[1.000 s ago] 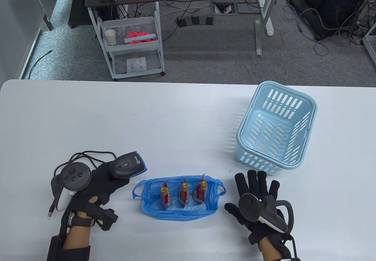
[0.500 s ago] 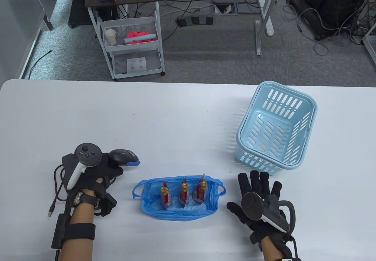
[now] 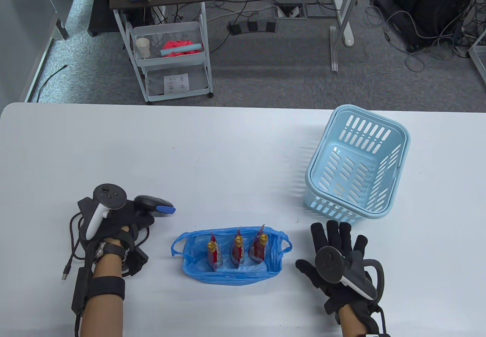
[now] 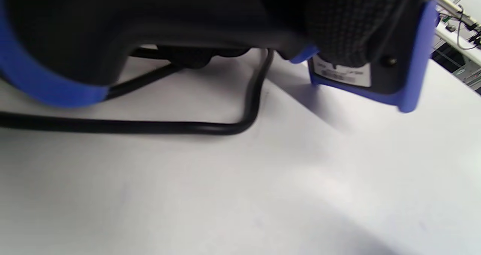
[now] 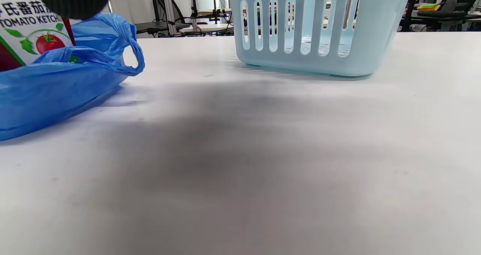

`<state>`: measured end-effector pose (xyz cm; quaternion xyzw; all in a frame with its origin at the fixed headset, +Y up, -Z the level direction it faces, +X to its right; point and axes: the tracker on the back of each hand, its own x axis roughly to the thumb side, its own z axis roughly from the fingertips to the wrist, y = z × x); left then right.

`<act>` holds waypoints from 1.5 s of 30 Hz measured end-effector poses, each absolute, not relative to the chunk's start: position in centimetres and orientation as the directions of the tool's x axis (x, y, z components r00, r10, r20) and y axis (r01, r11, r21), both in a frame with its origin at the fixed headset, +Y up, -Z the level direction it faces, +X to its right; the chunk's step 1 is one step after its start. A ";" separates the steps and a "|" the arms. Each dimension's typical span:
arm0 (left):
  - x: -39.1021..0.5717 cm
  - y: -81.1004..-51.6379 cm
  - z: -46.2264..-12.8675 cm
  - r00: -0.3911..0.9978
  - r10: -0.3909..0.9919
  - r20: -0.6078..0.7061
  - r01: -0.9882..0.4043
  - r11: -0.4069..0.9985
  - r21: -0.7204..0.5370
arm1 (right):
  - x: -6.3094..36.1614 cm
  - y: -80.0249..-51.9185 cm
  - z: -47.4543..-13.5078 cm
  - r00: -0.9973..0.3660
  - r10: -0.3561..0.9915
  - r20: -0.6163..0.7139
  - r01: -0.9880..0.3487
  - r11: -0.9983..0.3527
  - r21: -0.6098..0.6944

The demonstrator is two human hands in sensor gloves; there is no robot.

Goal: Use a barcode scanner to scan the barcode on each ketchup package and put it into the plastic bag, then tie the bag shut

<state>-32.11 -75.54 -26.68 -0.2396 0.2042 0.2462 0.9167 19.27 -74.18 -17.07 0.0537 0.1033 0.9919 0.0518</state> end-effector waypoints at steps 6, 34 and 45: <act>-32.5 -75.2 -26.5 0.822 0.265 -0.504 -0.481 0.798 -0.364 | 19.3 -74.3 -17.2 -0.990 0.106 0.093 -0.084 -0.973 0.216; -33.5 -73.6 -25.5 0.877 0.089 -0.471 -0.302 0.865 -0.400 | 19.3 -74.5 -17.0 -0.990 0.103 0.092 -0.081 -0.973 0.217; -30.4 -69.5 -24.8 0.927 0.291 -0.237 -0.344 0.912 -0.226 | 19.2 -74.5 -17.0 -0.991 0.098 0.095 -0.076 -0.974 0.214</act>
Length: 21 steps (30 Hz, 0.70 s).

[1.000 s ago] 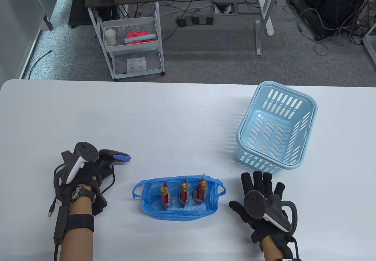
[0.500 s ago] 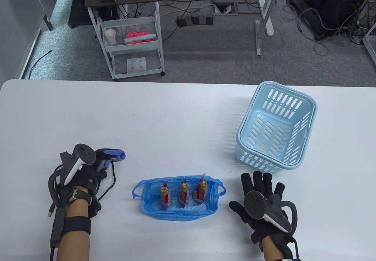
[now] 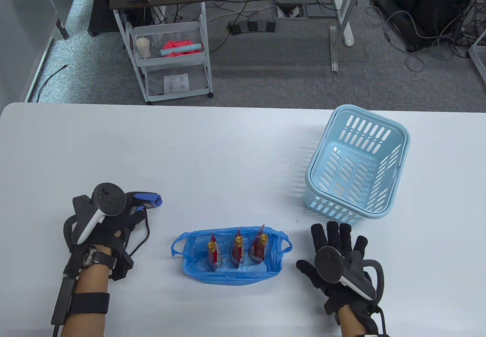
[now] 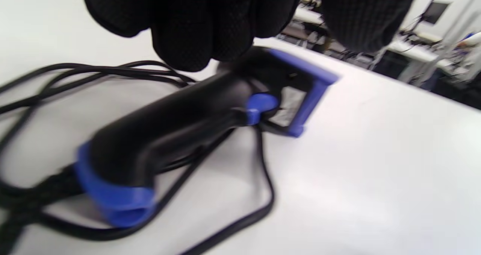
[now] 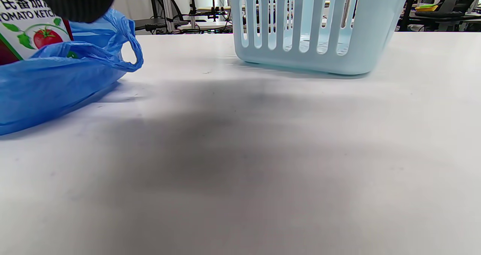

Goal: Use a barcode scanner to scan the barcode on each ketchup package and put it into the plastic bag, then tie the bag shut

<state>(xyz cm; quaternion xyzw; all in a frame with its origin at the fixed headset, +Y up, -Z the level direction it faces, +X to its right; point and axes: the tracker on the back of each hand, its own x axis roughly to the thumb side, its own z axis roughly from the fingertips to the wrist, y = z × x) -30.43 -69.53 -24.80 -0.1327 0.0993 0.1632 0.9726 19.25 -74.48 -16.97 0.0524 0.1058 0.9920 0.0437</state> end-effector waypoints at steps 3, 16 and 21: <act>-29.0 -69.2 -24.3 0.926 0.347 -0.148 -0.372 0.903 -0.216 | 19.2 -74.5 -17.0 -0.991 0.097 0.094 -0.075 -0.974 0.215; -24.0 -71.9 -22.5 0.908 0.415 0.061 -0.375 0.868 -0.326 | 19.2 -74.5 -16.9 -0.992 0.093 0.088 -0.072 -0.975 0.212; -23.2 -73.1 -22.3 0.901 0.426 0.084 -0.371 0.856 -0.359 | 19.3 -74.5 -16.9 -0.992 0.095 0.083 -0.075 -0.974 0.212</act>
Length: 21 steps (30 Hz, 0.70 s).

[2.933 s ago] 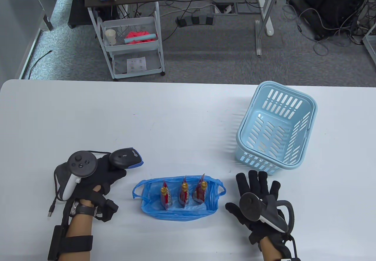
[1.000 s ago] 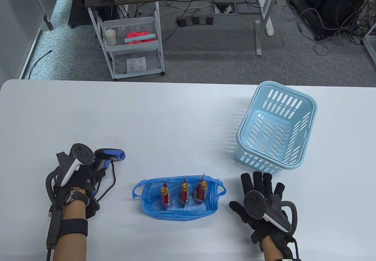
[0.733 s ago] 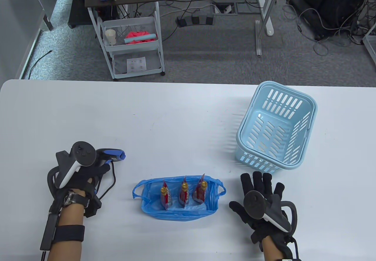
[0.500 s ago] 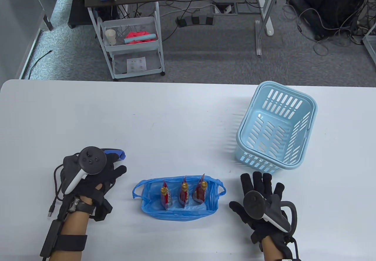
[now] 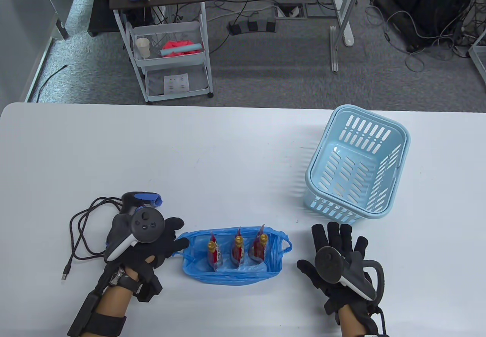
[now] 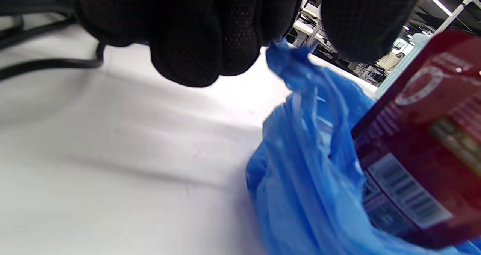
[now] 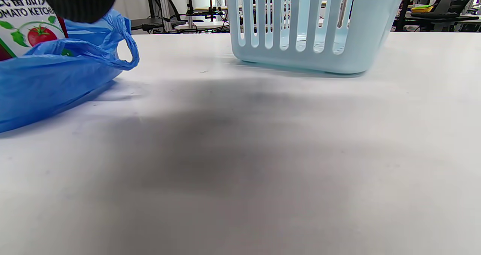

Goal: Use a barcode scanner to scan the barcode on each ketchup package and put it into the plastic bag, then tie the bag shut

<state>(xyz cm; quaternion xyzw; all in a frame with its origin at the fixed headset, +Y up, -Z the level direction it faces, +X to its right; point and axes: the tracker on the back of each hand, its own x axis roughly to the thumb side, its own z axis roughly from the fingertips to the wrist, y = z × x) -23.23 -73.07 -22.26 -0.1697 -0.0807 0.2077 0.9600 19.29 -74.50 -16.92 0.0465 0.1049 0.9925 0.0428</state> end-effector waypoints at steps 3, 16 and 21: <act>-23.0 -73.5 -22.2 0.889 0.447 0.098 -0.383 0.844 -0.374 | 19.3 -74.5 -16.9 -0.992 0.093 0.081 -0.074 -0.974 0.215; -23.7 -73.7 -22.0 0.810 0.573 0.127 -0.510 0.794 -0.332 | 19.3 -74.4 -16.8 -0.992 0.113 0.054 -0.105 -0.986 0.128; -23.9 -73.7 -22.0 0.796 0.592 0.124 -0.530 0.782 -0.329 | 19.1 -73.8 -16.7 -0.983 0.174 0.059 -0.172 -0.984 0.038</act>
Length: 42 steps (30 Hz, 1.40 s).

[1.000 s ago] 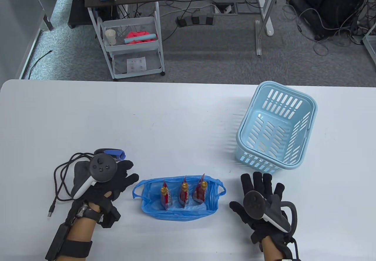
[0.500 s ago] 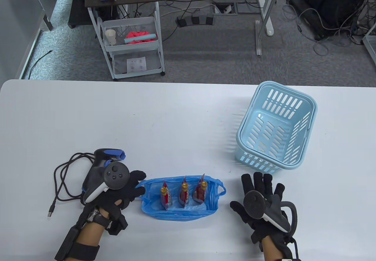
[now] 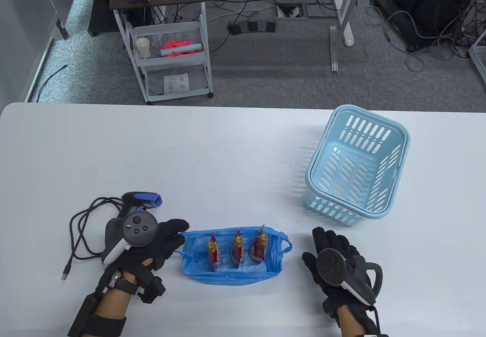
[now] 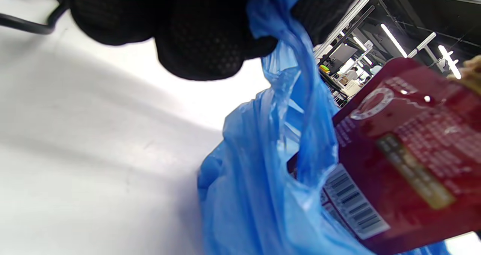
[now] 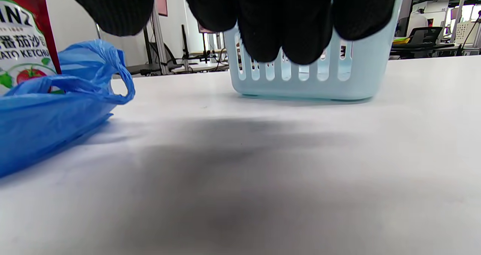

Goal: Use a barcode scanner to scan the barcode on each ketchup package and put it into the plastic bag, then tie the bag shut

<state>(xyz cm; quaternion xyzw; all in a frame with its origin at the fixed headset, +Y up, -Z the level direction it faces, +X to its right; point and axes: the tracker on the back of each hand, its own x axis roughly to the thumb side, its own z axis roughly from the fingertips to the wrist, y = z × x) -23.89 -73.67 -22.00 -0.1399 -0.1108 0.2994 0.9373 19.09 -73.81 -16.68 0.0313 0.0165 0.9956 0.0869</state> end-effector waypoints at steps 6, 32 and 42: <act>-23.5 -73.9 -22.0 0.796 0.591 0.131 -0.523 0.781 -0.341 | 18.6 -74.2 -17.5 -0.935 0.355 0.026 -0.350 -0.930 0.107; -24.0 -74.0 -22.4 0.770 0.630 0.100 -0.561 0.744 -0.362 | 15.5 -76.0 -20.5 -0.798 0.589 -0.127 -0.602 -0.778 0.177; -24.5 -73.9 -22.6 0.749 0.656 0.086 -0.588 0.720 -0.369 | 16.4 -74.6 -20.0 -0.745 0.662 -0.079 -0.666 -0.737 0.112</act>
